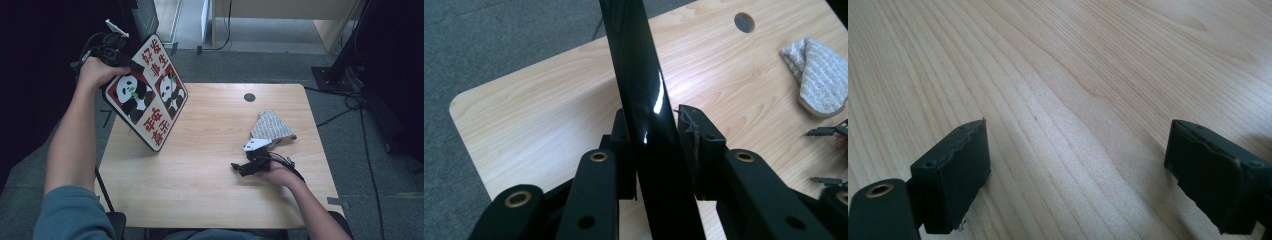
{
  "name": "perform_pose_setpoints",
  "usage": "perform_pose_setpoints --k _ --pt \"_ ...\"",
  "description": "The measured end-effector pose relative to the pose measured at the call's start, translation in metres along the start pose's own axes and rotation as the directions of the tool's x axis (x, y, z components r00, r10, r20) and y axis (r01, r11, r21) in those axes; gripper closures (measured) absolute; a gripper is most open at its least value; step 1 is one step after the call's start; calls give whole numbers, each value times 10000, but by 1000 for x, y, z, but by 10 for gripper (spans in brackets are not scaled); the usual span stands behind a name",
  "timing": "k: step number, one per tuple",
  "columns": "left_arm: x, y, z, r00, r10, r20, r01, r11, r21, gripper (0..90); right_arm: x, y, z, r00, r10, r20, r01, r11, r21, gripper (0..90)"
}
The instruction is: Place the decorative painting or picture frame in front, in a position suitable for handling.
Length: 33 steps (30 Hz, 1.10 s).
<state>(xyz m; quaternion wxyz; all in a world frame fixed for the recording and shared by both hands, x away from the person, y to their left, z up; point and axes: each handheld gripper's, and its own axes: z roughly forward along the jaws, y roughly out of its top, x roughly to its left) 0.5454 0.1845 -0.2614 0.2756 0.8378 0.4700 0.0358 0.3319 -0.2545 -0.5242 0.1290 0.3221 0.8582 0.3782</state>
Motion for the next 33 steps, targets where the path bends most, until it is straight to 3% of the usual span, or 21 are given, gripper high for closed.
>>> perform_pose_setpoints --k 2,8,13,21,29,33 --pt "0 0 5 10000 -23 -53 24 9997 248 751 0 0 0 10000 0 -1 0 10000 1 109" --pt "1 1 4 9988 -460 162 454 9984 335 772 0 0 0 10000 -2 -10 2 10000 4 109" --pt "-6 3 2 9976 -696 -18 696 9962 532 779 0 0 0 10000 4 -3 -4 10000 -2 109" --pt "-23 3 -5 9999 -106 -38 108 9986 520 780 0 0 0 10000 0 -2 0 10000 1 109" --pt "-51 -4 -18 9974 353 624 -393 9972 639 780 0 0 0 10000 -4 -1 4 10000 15 109" --pt "-78 -14 -18 9931 699 937 -752 9957 543 779 0 0 0 10000 -4 -5 4 10000 12 109"
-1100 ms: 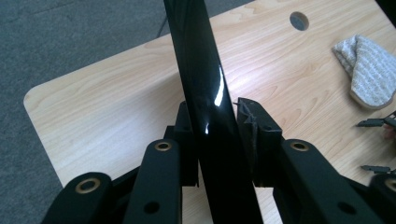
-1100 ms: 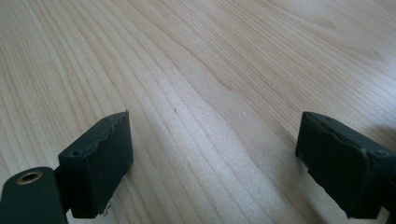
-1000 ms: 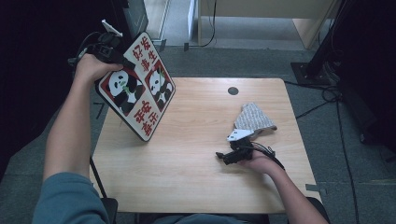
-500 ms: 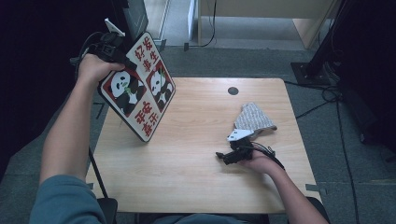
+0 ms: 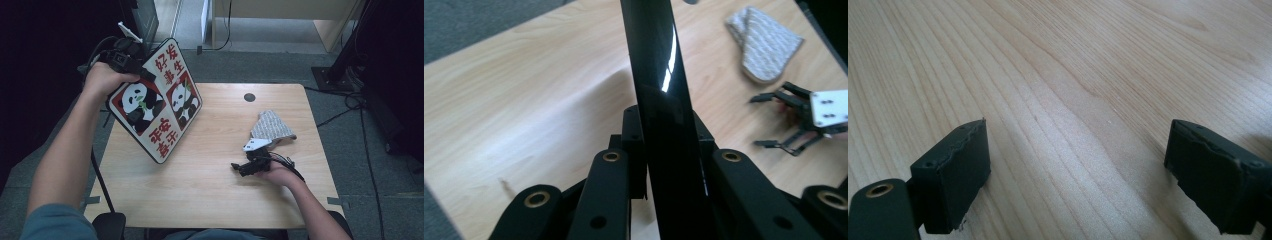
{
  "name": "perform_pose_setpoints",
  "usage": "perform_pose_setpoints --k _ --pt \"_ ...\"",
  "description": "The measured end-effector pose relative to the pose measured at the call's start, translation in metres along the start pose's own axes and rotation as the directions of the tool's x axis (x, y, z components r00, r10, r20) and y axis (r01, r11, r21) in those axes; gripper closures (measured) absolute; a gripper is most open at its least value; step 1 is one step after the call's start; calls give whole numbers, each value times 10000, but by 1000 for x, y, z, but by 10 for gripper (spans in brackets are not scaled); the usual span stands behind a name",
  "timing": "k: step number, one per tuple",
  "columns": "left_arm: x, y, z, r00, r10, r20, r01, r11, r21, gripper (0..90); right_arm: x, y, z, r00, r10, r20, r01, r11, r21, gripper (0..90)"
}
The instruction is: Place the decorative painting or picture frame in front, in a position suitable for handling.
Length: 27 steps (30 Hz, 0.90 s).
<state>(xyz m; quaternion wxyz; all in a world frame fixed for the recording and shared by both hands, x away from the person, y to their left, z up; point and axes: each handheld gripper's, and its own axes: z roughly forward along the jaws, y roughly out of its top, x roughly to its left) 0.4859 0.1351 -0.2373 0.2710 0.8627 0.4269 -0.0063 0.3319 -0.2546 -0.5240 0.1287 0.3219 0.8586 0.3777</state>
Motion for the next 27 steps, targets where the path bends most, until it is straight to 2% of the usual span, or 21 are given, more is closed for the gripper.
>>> perform_pose_setpoints --k 4,6,7,9,10,11,12,13,18,22,27 --pt "-20 -4 6 9990 303 324 -304 9995 35 779 0 0 0 10000 7 0 -7 10000 3 109" --pt "-27 -5 3 9954 150 947 -114 9992 -380 780 0 0 0 10000 5 3 -5 10000 3 109" --pt "-35 -5 5 9966 475 667 -453 9984 -337 784 0 0 0 10000 3 4 -3 10000 4 108" --pt "-40 -5 11 9927 545 1072 -532 9985 -147 801 0 0 0 10000 2 7 -2 10000 -5 105" --pt "-40 -5 11 9927 545 1072 -532 9985 -147 803 0 0 0 10000 -25 1 25 10000 4 103" --pt "-46 -5 17 9916 505 1190 -516 9987 58 803 0 0 1 10000 -20 8 20 10000 0 103" --pt "-46 -5 17 9916 505 1190 -516 9987 58 804 0 0 1 10000 -20 8 20 10000 0 103" --pt "-55 -3 19 9899 816 1157 -834 9965 107 803 0 0 1 10000 -25 11 25 10000 4 103" --pt "-73 -1 23 9854 1180 1228 -1220 9922 260 803 0 1 1 10000 -25 7 25 10000 5 102" --pt "-75 -1 24 9849 1213 1239 -1256 9917 277 803 0 0 1 10000 -26 5 26 10000 4 102" --pt "-68 -5 23 9879 939 1234 -972 9950 210 801 0 0 1 10000 -26 7 26 10000 7 102"
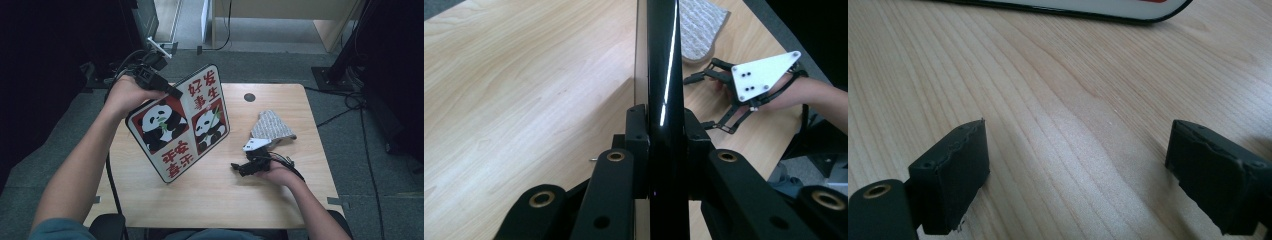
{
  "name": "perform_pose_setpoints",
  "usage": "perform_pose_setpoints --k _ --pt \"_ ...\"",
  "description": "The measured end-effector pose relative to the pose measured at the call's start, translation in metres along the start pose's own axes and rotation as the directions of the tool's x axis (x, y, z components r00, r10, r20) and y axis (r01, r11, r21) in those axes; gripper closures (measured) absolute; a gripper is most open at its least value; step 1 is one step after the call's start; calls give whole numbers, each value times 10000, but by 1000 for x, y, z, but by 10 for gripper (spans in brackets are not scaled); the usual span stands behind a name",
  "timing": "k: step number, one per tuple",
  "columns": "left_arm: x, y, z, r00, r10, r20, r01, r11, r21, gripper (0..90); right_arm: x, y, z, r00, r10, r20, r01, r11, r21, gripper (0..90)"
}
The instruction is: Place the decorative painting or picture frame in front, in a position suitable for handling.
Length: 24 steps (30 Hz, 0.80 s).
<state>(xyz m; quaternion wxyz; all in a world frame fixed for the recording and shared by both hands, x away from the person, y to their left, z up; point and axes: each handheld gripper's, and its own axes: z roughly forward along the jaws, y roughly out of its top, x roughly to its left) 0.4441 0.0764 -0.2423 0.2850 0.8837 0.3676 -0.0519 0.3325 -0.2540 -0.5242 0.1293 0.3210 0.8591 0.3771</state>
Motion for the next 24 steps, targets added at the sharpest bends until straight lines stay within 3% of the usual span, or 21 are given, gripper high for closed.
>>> perform_pose_setpoints --k 6,8,10,17,20,24 --pt "4 -2 0 9999 -154 7 154 9999 -50 781 0 0 0 10000 0 2 0 10000 0 102" --pt "6 -2 0 9997 -248 -33 248 9997 -32 699 0 0 0 10000 -2 1 2 10000 0 102" --pt "8 -4 0 9999 -41 -139 38 9998 -192 619 0 0 0 10000 -2 1 2 10000 -2 102" --pt "20 -13 3 9948 -847 568 885 9938 -671 478 0 0 0 10000 -4 -1 4 10000 -4 102" --pt "21 -14 4 9950 -943 326 965 9925 -748 417 0 0 0 10000 -8 -1 8 10000 1 102" --pt "18 -14 4 9965 -818 192 830 9934 -795 418 0 1 1 10000 -12 -18 12 10000 5 101"
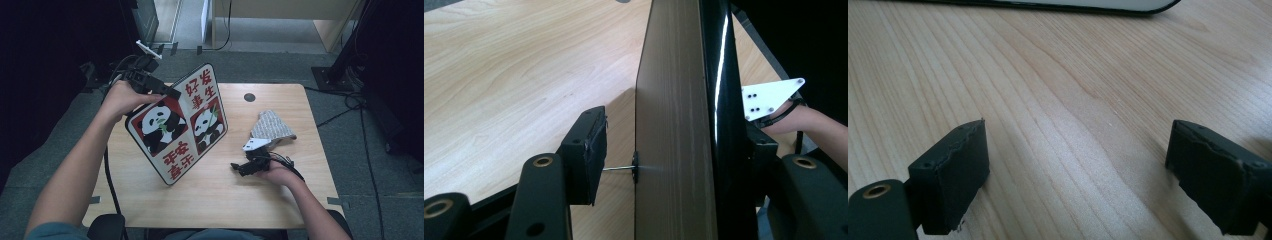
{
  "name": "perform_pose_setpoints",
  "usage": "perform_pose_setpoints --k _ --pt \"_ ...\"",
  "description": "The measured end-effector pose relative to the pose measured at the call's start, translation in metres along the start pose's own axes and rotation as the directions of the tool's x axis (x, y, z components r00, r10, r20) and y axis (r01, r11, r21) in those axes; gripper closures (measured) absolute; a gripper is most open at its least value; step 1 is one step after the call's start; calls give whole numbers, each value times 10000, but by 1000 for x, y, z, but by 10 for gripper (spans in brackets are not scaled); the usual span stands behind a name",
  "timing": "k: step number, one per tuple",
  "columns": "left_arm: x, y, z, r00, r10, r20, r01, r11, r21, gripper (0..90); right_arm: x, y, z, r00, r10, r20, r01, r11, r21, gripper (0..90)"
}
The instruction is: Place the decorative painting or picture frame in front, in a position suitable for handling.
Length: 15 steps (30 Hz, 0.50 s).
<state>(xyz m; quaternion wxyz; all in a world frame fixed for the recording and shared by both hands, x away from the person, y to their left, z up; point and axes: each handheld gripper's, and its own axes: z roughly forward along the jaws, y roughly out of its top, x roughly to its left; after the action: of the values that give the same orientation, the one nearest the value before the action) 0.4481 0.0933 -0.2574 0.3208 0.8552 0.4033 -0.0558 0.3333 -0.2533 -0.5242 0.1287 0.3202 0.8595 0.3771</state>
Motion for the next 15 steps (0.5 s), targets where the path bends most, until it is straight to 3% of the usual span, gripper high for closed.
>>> perform_pose_setpoints --k 4,7,10,15 --pt "-6 1 -2 9957 586 -722 -587 9983 5 425 0 0 0 10000 20 10 -20 10000 5 101" --pt "-4 1 -2 9998 205 34 -205 9996 190 467 0 0 0 10000 24 10 -24 10000 6 101" --pt "-1 1 -2 9979 -59 650 42 9997 258 474 0 0 0 10000 12 12 -12 10000 2 100" --pt "6 -2 -3 9954 -325 905 310 9994 176 498 0 0 0 10000 20 12 -20 10000 8 100"
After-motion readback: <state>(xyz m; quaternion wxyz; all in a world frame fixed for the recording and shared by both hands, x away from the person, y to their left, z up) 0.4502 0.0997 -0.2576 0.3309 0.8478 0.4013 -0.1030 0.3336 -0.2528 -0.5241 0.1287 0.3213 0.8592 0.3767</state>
